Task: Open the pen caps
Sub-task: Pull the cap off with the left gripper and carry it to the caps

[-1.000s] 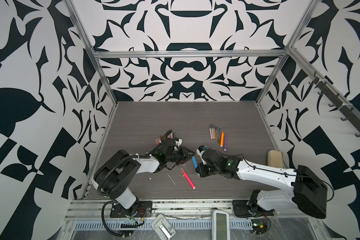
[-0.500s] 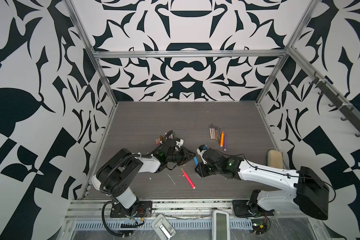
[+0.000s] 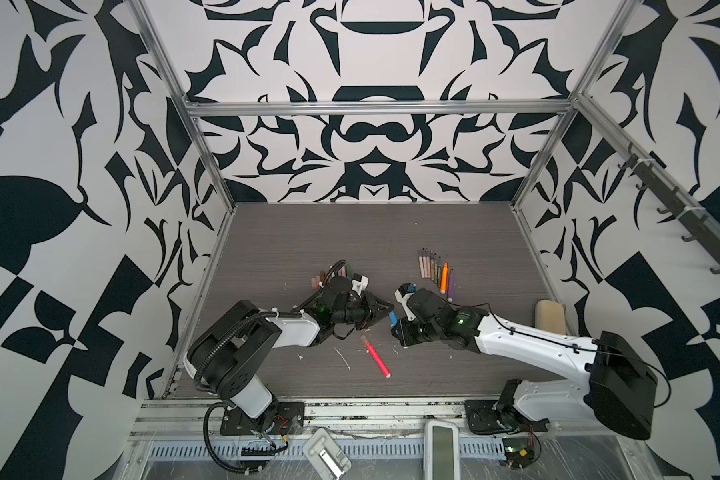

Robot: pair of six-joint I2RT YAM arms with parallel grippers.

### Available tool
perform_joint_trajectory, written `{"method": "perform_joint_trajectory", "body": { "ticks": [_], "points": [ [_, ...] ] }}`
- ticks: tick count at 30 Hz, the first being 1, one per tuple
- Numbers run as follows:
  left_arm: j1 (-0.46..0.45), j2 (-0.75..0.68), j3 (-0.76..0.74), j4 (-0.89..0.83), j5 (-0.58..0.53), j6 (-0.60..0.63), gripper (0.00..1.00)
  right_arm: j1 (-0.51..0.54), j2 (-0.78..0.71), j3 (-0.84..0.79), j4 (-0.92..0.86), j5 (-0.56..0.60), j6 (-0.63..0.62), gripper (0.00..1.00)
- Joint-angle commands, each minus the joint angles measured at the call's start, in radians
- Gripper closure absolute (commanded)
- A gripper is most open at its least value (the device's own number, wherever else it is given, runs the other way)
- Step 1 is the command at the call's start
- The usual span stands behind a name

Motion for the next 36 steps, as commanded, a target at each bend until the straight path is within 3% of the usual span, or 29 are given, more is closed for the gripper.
{"method": "perform_joint_trajectory", "body": {
  "ticks": [1, 4, 8, 11, 14, 20, 29, 33, 36],
  "points": [
    [0.007, -0.046, 0.038, -0.045, 0.024, 0.040, 1.00, -0.007, 0.016, 0.019, 0.021, -0.002, -0.010, 1.00],
    [0.074, -0.074, 0.084, -0.192, 0.018, 0.130, 1.00, 0.000, 0.010, -0.016, 0.059, -0.030, 0.015, 1.00],
    [0.254, -0.119, 0.186, -0.467, 0.005, 0.306, 1.00, 0.155, -0.040, -0.019, 0.001, 0.139, 0.038, 1.00],
    [0.416, -0.149, 0.289, -0.684, -0.088, 0.452, 1.00, 0.269, -0.056, -0.035, -0.001, 0.214, 0.075, 1.00],
    [0.494, -0.158, 0.375, -0.804, -0.157, 0.547, 1.00, 0.298, -0.087, -0.091, 0.040, 0.223, 0.120, 1.00],
    [0.503, -0.170, 0.448, -1.002, -0.301, 0.697, 1.00, 0.296, -0.157, -0.107, -0.005, 0.277, 0.104, 1.00],
    [0.514, -0.117, 0.340, -1.045, -0.538, 0.724, 1.00, 0.287, -0.116, -0.071, -0.028, 0.288, 0.073, 1.00],
    [0.529, -0.065, 0.330, -1.010, -0.560, 0.763, 1.00, 0.287, -0.124, -0.088, -0.043, 0.294, 0.082, 1.00],
    [0.555, -0.027, 0.307, -0.930, -0.505, 0.808, 1.00, 0.287, -0.151, -0.113, -0.038, 0.297, 0.095, 1.00]
  ]
}}
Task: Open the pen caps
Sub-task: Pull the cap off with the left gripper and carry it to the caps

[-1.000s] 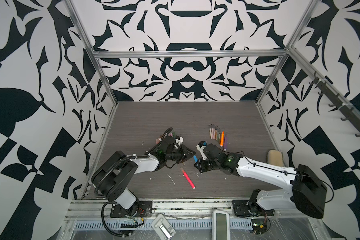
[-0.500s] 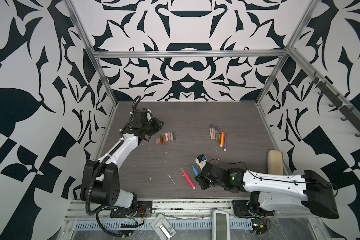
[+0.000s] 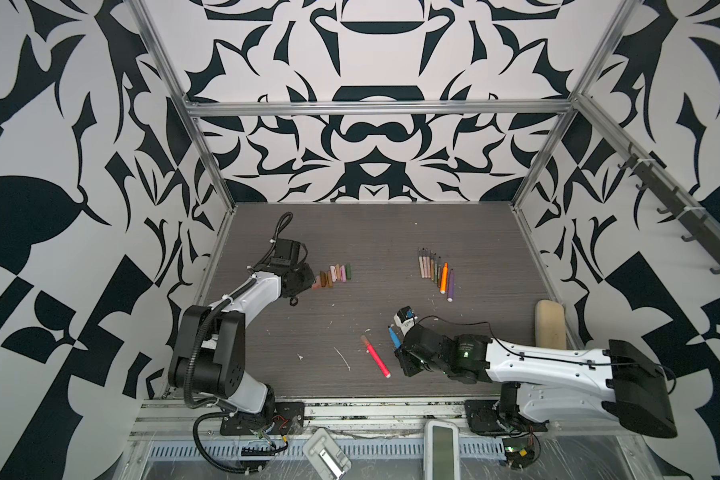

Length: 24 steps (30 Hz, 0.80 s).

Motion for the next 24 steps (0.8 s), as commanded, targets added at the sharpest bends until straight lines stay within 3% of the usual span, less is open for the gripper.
{"method": "perform_joint_trajectory", "body": {
  "ticks": [1, 6, 12, 24],
  "points": [
    [0.032, 0.036, -0.033, 0.075, 0.024, 0.075, 1.00, -0.003, -0.045, -0.009, -0.010, 0.031, 0.010, 1.00],
    [0.089, 0.087, -0.021, 0.107, 0.103, 0.099, 1.00, -0.002, -0.078, -0.012, -0.036, 0.036, 0.014, 1.00],
    [0.134, 0.153, 0.002, 0.138, 0.276, 0.078, 1.00, -0.003, -0.072, -0.004, -0.042, 0.036, 0.018, 1.00],
    [0.135, 0.183, 0.010, 0.139, 0.351, 0.060, 0.90, -0.003, -0.037, 0.016, -0.040, 0.036, 0.013, 1.00]
  ]
}}
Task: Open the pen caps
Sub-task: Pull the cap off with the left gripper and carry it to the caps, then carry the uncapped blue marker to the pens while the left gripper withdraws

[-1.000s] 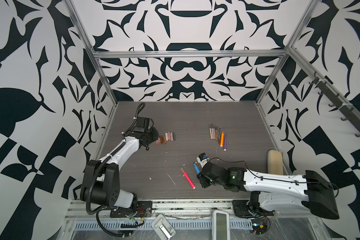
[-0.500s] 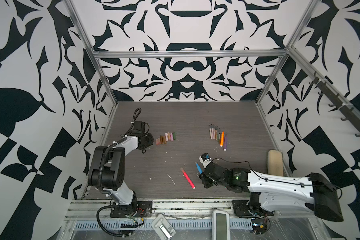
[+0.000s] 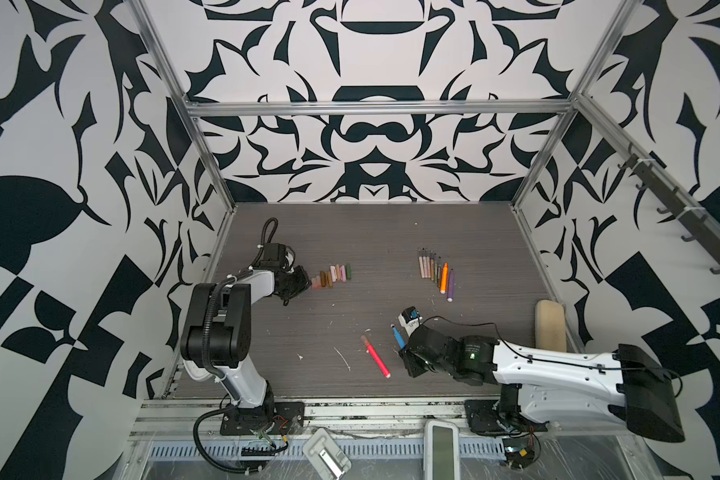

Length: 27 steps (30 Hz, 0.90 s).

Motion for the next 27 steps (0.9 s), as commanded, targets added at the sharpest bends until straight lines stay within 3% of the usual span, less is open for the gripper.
{"method": "perform_joint_trajectory", "body": {
  "ticks": [1, 5, 8, 20, 23, 27],
  "points": [
    [0.002, 0.021, 0.021, 0.004, 0.039, -0.002, 0.89, -0.002, 0.008, 0.034, -0.004, 0.024, 0.007, 1.00],
    [0.002, 0.021, 0.025, -0.006, 0.030, -0.007, 0.70, -0.002, 0.009, 0.040, -0.014, 0.025, 0.004, 1.00],
    [0.001, 0.012, 0.025, -0.009, 0.024, -0.008, 0.63, -0.002, 0.005, 0.041, -0.015, 0.025, 0.003, 1.00],
    [0.002, -0.046, 0.005, 0.009, 0.043, -0.057, 0.59, -0.010, -0.005, 0.063, -0.059, 0.071, -0.021, 1.00],
    [0.002, -0.056, 0.003, 0.012, 0.047, -0.073, 0.58, -0.074, -0.013, 0.088, -0.114, 0.045, -0.056, 1.00],
    [0.001, -0.037, 0.016, -0.008, 0.033, -0.071, 0.58, -0.326, -0.088, 0.084, -0.183, -0.127, -0.137, 1.00]
  ]
}}
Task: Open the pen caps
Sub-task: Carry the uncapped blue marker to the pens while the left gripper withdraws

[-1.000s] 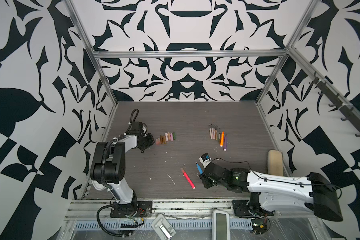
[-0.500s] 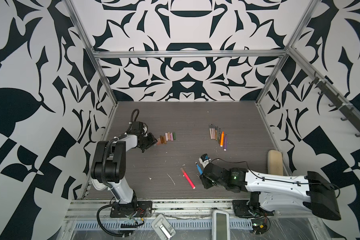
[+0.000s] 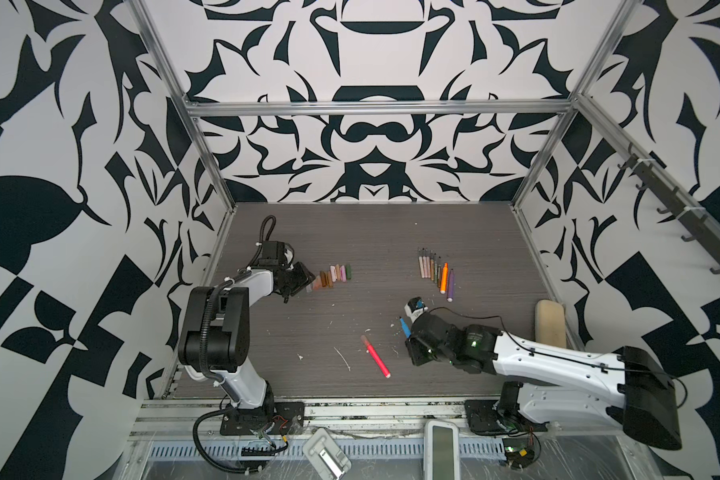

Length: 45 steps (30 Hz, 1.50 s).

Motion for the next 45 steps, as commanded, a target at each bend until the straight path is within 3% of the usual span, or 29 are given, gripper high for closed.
{"method": "perform_joint_trajectory", "body": {
  "ticks": [1, 9, 14, 20, 24, 33, 38, 45],
  "points": [
    [0.002, 0.002, 0.013, -0.016, 0.006, -0.006, 0.58, -0.195, -0.093, 0.026, -0.090, -0.116, -0.099, 1.00],
    [0.003, 0.038, 0.029, -0.022, 0.009, 0.006, 0.58, -0.686, -0.147, 0.066, -0.218, -0.192, -0.288, 1.00],
    [0.006, 0.056, 0.035, -0.017, 0.015, 0.011, 0.58, -0.877, -0.106, 0.084, -0.185, -0.281, -0.332, 1.00],
    [0.009, 0.071, 0.039, -0.002, 0.031, 0.006, 0.58, -0.943, -0.043, 0.117, -0.170, -0.287, -0.359, 1.00],
    [0.013, 0.074, 0.038, 0.014, 0.045, 0.001, 0.58, -0.993, 0.009, 0.094, -0.112, -0.352, -0.344, 1.00],
    [0.026, 0.048, 0.009, 0.030, 0.051, -0.026, 0.58, -1.006, 0.111, 0.062, -0.002, -0.400, -0.335, 1.00],
    [0.026, -0.092, -0.113, 0.059, 0.024, -0.089, 0.58, -1.009, 0.150, 0.065, 0.046, -0.393, -0.346, 1.00],
    [0.025, -0.395, -0.341, 0.091, -0.009, -0.102, 0.58, -1.022, 0.291, 0.119, 0.117, -0.413, -0.353, 1.00]
  ]
}}
